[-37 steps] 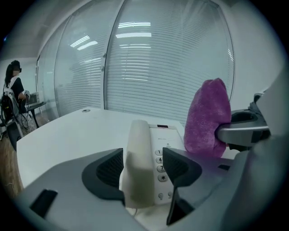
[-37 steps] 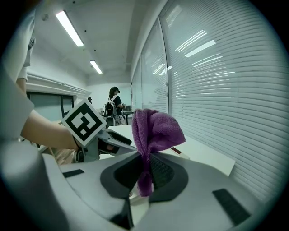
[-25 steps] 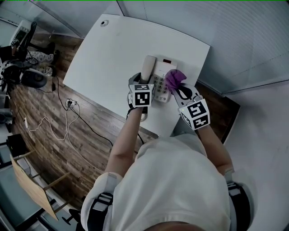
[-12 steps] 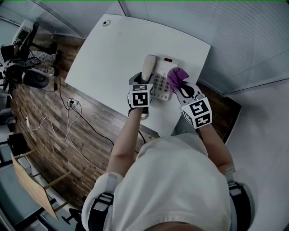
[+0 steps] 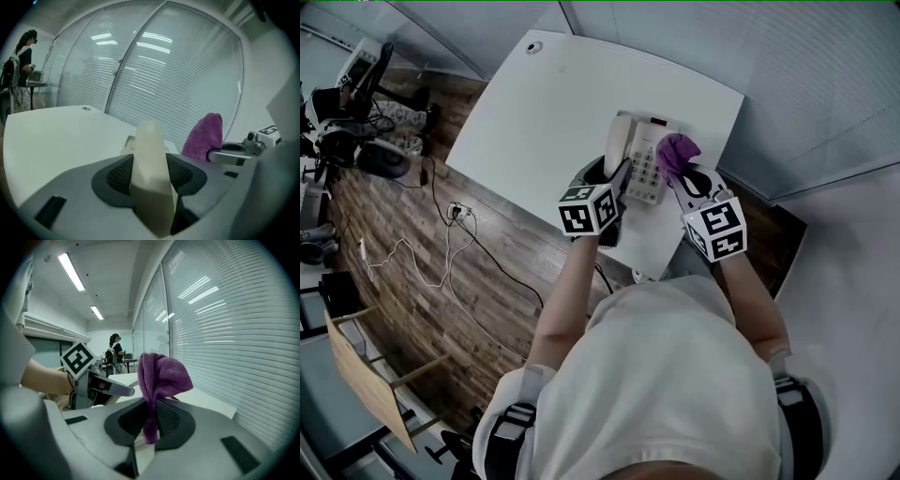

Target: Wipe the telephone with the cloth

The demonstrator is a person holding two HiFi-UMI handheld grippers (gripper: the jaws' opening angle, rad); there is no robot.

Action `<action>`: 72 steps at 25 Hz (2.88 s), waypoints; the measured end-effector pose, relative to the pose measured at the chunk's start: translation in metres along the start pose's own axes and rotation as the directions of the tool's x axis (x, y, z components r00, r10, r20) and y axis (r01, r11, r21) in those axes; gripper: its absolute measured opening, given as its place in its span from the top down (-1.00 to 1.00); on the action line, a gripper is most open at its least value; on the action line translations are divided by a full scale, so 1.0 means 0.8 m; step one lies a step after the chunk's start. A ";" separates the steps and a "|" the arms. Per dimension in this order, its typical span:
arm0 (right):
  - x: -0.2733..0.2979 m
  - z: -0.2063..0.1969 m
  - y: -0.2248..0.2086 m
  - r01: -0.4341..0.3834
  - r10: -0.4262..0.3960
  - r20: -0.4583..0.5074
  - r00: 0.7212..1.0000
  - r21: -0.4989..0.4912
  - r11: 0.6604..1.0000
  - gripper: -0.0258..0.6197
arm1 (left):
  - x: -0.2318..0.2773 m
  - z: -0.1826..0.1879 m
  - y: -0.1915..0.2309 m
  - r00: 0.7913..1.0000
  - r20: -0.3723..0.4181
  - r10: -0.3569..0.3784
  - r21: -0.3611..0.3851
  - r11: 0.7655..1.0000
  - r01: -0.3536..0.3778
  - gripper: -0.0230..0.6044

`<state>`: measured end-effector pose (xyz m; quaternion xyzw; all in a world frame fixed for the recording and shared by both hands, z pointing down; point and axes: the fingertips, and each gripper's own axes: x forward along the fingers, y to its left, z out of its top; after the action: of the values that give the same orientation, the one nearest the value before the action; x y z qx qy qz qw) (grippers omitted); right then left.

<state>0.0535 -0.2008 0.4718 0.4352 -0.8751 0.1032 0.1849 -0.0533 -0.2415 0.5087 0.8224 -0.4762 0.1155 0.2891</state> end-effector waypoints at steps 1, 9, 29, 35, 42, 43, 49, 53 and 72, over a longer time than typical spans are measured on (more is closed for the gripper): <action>-0.002 0.003 0.002 0.003 -0.003 0.001 1.000 -0.010 1.000 0.78 | -0.007 0.000 -0.004 1.000 0.011 -0.014 -0.020 1.000 0.015 0.21; -0.002 0.010 0.005 0.034 -0.039 -0.042 0.998 -0.125 0.992 0.78 | -0.057 0.001 -0.031 0.985 0.135 -0.107 -0.174 0.976 0.129 0.21; -0.002 0.057 0.065 -0.009 -0.007 -0.051 0.999 -0.312 0.950 0.78 | -0.172 -0.007 -0.083 0.861 0.378 -0.341 -0.252 0.857 0.450 0.21; -0.009 0.060 0.096 -0.041 0.031 -0.034 0.999 -0.354 0.934 0.78 | -0.187 -0.013 -0.086 0.836 0.408 -0.367 -0.266 0.828 0.494 0.21; -0.019 0.058 0.131 -0.088 0.083 -0.031 0.996 -0.424 0.901 0.78 | -0.195 -0.013 -0.083 0.825 0.435 -0.360 -0.299 0.807 0.510 0.21; -0.019 0.058 0.134 -0.094 0.090 -0.030 0.995 -0.430 0.898 0.78 | -0.196 -0.013 -0.082 0.823 0.438 -0.361 -0.301 0.804 0.513 0.21; -0.021 0.055 0.152 -0.119 0.112 -0.043 0.993 -0.499 0.858 0.78 | -0.198 -0.008 -0.079 0.813 0.460 -0.358 -0.310 0.793 0.525 0.21; -0.022 0.052 0.158 -0.127 0.115 -0.055 0.992 -0.538 0.833 0.78 | -0.199 -0.005 -0.077 0.812 0.469 -0.348 -0.312 0.795 0.521 0.21; -0.028 0.018 0.196 -0.220 0.173 -0.138 0.975 -0.685 0.695 0.78 | -0.196 -0.003 -0.071 0.813 0.483 -0.326 -0.334 0.789 0.515 0.21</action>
<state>-0.0629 -0.0958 0.4464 0.2343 -0.8845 -0.2004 0.3502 -0.0862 -0.1063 0.4165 0.8247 -0.3383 -0.2375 0.3861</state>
